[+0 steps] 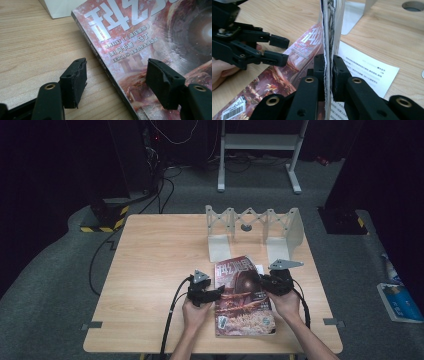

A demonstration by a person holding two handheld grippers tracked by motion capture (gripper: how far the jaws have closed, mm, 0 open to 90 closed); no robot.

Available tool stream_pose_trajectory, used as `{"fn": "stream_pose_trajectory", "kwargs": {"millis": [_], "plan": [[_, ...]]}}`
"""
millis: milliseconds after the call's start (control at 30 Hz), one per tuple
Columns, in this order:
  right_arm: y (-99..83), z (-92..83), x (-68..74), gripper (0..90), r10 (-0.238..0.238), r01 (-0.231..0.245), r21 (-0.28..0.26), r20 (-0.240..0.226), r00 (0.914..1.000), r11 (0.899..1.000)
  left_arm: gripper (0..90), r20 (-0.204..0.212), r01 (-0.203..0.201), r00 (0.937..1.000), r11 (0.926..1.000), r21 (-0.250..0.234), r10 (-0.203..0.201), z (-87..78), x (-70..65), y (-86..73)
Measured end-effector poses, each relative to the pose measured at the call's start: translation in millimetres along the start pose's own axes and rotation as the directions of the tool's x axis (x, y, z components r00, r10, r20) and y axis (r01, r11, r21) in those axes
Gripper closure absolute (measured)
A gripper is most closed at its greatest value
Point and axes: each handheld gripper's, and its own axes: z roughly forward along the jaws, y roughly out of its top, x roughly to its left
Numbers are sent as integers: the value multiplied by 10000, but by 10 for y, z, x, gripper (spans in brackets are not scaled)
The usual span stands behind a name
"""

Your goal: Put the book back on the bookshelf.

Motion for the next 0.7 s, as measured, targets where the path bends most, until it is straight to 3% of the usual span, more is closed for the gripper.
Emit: {"fn": "stream_pose_trajectory", "kwargs": {"millis": [700], "plan": [[29, -126, 125, 842, -421, 402, -691, -264, 9988, 9968, 260, 1123, 165, 9936, 9988, -463, -112, 15, -23, 5]]}}
